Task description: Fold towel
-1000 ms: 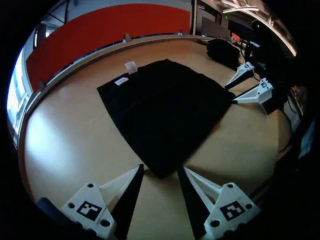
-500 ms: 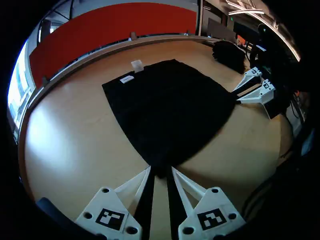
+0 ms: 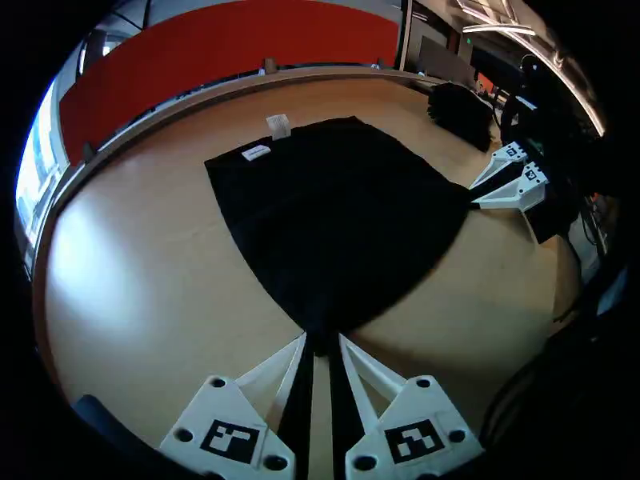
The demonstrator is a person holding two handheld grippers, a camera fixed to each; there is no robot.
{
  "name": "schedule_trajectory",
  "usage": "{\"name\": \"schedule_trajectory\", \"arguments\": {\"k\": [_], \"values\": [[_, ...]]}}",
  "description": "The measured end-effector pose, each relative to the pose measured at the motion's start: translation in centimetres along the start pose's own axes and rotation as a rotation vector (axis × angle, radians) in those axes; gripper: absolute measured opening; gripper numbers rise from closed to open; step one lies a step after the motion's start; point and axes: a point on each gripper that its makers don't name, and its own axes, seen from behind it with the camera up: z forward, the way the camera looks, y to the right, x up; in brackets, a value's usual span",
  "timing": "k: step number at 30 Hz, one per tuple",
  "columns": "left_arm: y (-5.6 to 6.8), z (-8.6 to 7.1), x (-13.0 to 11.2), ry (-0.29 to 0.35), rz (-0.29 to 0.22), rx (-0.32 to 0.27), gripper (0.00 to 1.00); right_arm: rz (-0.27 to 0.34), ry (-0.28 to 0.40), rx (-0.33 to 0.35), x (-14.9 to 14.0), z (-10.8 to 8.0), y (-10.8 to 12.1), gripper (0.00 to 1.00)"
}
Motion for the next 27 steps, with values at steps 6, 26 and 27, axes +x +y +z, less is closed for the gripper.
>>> {"name": "schedule_trajectory", "arguments": {"k": [6,26,27], "values": [[0.3,-0.2,0.1,-0.008,-0.011,-0.005,0.11,0.008,-0.006,-0.006,0.2,-0.1,0.1,0.13],[0.9,-3.2,3.5,0.029,-0.1,0.01,0.1,0.04,0.083,-0.042,5.7,-3.7,1.1,0.13],[0.8,-3.5,3.8,0.034,-0.101,0.012,0.1,0.039,0.089,-0.043,6.0,-4.0,1.2,0.13]]}}
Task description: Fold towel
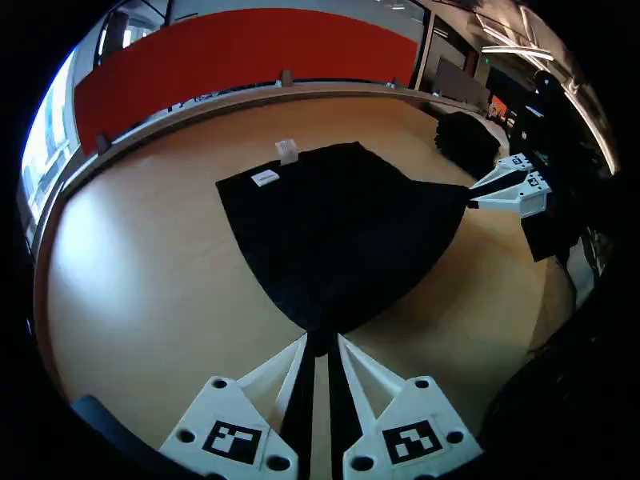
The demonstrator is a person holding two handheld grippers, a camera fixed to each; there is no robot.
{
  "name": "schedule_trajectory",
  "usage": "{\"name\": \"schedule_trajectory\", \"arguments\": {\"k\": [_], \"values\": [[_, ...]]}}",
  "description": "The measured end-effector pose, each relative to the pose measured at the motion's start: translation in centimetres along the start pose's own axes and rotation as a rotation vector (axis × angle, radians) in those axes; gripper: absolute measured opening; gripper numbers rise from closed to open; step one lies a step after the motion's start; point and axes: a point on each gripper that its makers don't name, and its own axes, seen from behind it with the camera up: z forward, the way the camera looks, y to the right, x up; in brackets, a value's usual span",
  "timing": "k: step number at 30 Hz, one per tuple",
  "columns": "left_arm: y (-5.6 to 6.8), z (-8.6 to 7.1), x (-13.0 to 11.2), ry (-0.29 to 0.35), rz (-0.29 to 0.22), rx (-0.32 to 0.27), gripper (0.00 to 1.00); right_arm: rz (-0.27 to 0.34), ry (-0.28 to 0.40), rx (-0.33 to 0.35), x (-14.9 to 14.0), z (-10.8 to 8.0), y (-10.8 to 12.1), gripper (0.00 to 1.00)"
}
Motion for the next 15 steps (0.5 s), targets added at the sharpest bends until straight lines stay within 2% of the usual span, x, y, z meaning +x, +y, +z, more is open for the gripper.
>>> {"name": "schedule_trajectory", "arguments": {"k": [9,15], "values": [[-0.3,-1.7,2.6,0.038,-0.005,0.02,0.1,-0.021,0.044,-0.015,3.2,-1.5,0.3,0.12],[-0.3,-2.7,3.8,0.052,-0.015,0.024,0.1,-0.01,0.065,-0.02,4.4,-2.2,0.6,0.12]]}}
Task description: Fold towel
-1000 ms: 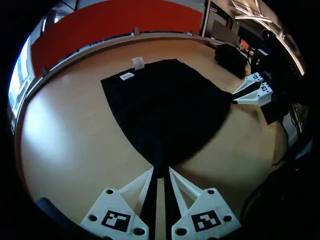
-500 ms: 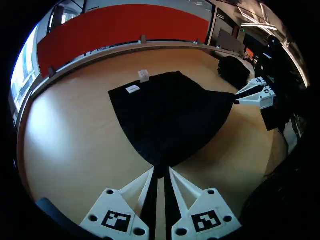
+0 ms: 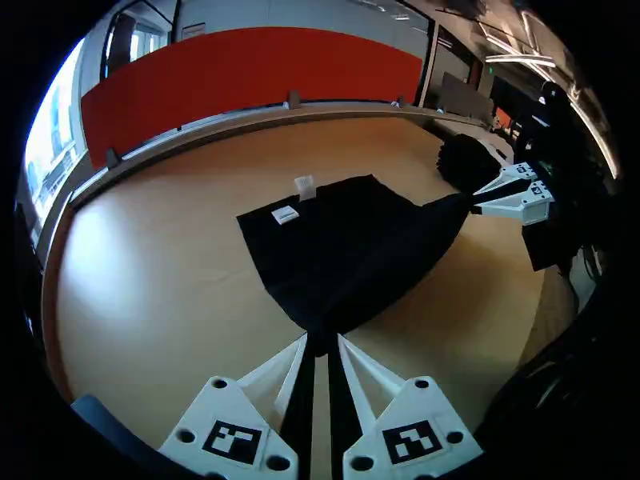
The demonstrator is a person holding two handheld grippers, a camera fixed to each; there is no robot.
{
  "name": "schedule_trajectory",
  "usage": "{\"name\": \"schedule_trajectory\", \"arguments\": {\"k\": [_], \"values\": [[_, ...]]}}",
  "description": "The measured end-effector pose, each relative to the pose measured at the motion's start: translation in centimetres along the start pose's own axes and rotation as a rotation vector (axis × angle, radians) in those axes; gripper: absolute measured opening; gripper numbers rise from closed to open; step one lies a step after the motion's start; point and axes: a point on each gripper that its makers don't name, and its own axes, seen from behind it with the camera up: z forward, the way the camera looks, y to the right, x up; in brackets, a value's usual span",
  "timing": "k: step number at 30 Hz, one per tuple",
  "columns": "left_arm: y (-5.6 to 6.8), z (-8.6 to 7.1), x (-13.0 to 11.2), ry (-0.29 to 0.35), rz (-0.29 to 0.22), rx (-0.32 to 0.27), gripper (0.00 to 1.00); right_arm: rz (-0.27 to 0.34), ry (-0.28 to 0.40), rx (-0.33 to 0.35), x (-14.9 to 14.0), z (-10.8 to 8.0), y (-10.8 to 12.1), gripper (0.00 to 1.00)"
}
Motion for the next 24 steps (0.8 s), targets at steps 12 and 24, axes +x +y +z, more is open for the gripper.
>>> {"name": "schedule_trajectory", "arguments": {"k": [12,24], "values": [[0.4,-1.2,1.3,0.013,-0.009,0.003,0.1,-0.003,0.013,-0.002,1.3,-1.2,0.2,0.12],[0.4,-3.6,3.6,0.052,-0.029,0.007,0.1,-0.016,0.034,0.002,3.5,-2.6,0.3,0.12]]}}
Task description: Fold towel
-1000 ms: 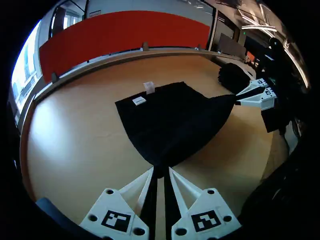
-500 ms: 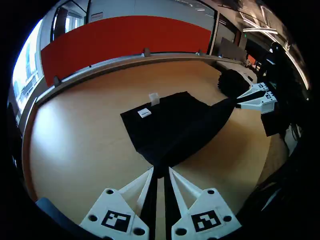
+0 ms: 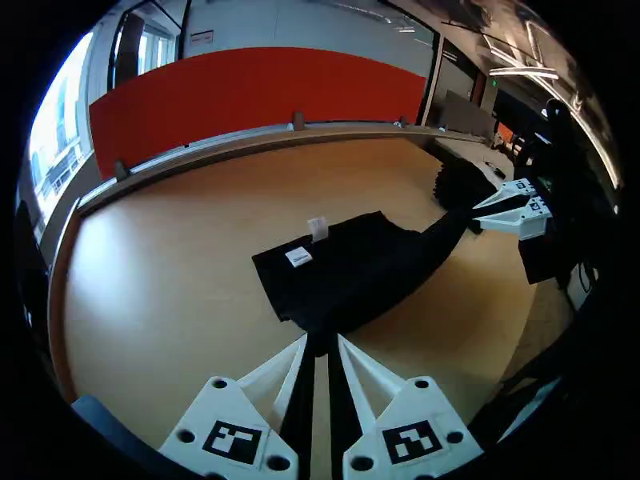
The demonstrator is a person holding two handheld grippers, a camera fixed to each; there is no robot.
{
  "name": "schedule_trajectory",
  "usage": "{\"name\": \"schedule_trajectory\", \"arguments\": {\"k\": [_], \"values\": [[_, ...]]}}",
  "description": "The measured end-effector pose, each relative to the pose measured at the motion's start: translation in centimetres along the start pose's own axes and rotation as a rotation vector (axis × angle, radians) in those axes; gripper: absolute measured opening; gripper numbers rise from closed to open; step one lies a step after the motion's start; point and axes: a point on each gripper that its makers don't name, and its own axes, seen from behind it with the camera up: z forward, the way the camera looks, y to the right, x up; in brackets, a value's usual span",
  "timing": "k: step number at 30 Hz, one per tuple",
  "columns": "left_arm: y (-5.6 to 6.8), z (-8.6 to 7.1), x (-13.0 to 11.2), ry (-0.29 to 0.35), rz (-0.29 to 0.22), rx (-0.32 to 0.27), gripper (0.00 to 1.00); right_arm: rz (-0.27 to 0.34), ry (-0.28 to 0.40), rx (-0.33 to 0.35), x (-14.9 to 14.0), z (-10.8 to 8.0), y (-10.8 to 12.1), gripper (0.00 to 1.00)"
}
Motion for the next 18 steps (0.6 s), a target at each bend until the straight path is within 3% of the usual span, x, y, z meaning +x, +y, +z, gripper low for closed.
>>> {"name": "schedule_trajectory", "arguments": {"k": [18], "values": [[0.4,-2.2,1.5,0.019,-0.005,-0.007,0.1,-0.005,0.007,0.016,1.2,-2.1,-0.8,0.12]]}}
